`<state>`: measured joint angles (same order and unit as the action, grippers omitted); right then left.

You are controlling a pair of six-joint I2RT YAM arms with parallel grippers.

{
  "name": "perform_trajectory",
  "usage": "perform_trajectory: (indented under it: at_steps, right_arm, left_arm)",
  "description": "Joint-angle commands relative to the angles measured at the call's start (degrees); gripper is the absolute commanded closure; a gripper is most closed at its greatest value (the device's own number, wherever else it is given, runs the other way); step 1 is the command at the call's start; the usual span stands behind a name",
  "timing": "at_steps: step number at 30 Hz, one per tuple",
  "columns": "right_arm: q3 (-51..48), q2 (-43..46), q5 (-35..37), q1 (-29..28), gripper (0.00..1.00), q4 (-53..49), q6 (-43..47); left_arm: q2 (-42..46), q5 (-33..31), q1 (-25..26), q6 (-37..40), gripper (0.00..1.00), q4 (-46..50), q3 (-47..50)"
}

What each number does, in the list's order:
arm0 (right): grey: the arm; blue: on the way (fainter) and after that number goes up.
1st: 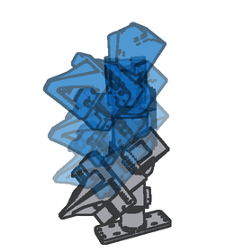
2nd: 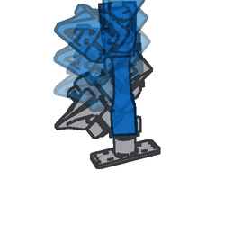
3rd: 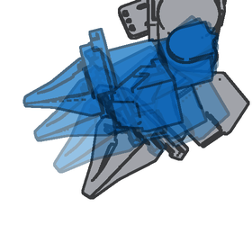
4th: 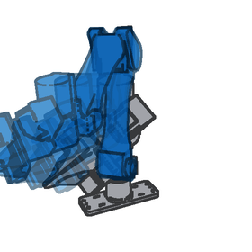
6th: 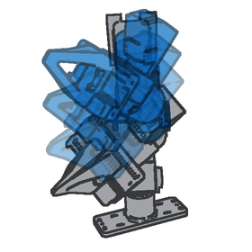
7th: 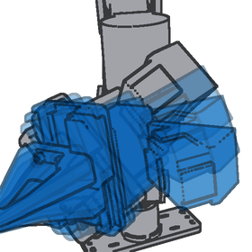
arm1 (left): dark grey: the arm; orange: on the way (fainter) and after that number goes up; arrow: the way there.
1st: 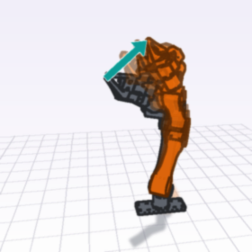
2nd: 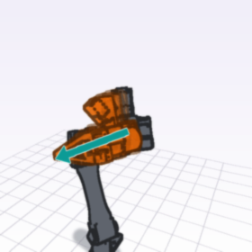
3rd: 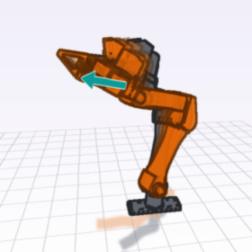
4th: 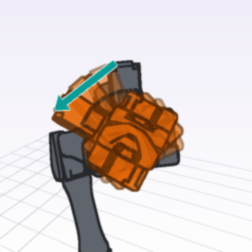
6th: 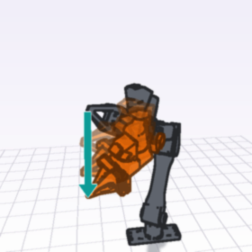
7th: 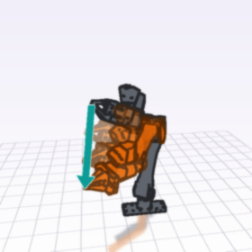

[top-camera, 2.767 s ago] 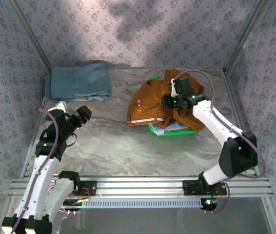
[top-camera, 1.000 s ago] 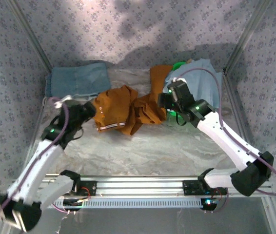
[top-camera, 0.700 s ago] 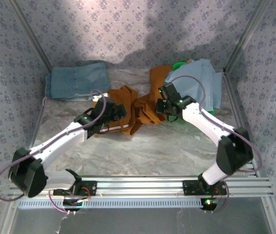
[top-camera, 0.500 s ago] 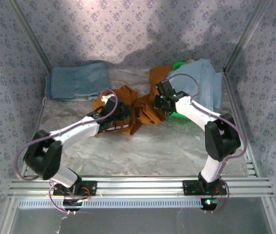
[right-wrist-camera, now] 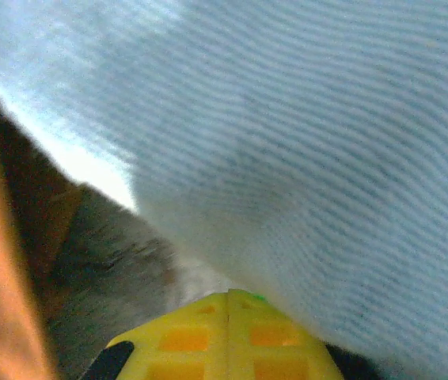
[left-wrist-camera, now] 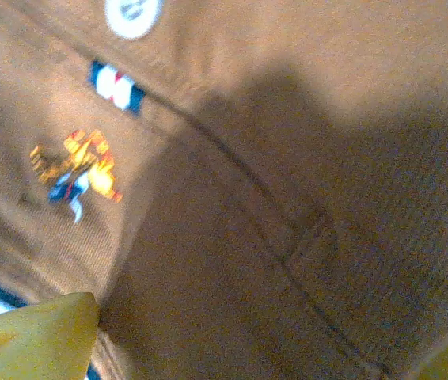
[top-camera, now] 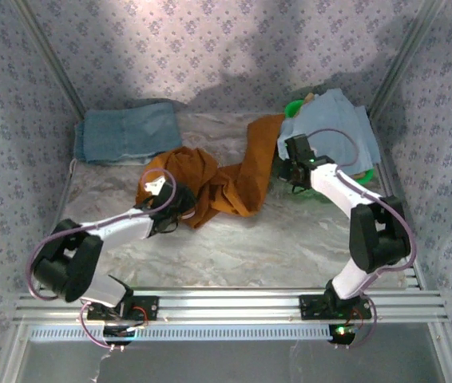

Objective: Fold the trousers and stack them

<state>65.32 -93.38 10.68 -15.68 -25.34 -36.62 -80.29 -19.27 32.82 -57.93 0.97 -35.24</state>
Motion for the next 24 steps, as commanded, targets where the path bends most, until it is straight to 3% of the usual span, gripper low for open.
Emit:
perform_trajectory:
  at_steps: [1,8,12,16,18,22,24]
  right_arm:
    - [-1.92,-0.04,7.99,5.84,1.0,-3.93,1.56]
    - [8.02,-7.56,11.69,14.57,0.99,-5.6,4.58]
    - [12.22,-9.37,11.53,15.43,0.95,-6.28,6.44]
    - [12.58,-6.14,8.66,13.19,0.9,-6.36,8.37]
    - [10.6,-1.93,5.47,10.12,0.81,-5.95,8.5]
    - [6.74,5.22,4.42,1.28,0.45,-6.98,8.53]
    - [5.57,6.76,3.69,-2.49,0.34,-7.8,7.83]
  left_arm:
    - [6.25,-5.38,-0.99,-5.21,0.11,10.45,5.58]
    - [29.13,-9.05,-3.66,-7.02,0.11,27.92,11.43]
    - [40.62,-4.63,-8.98,-4.0,0.12,33.1,13.32]
    - [44.44,-1.66,-12.94,1.77,0.11,37.41,8.71]
    - [42.94,-0.99,-12.95,4.77,0.1,39.51,4.51]
    - [35.11,1.16,-12.23,10.78,0.06,42.02,-3.45]
    - [30.32,0.78,-10.32,12.01,0.01,42.06,-5.49]
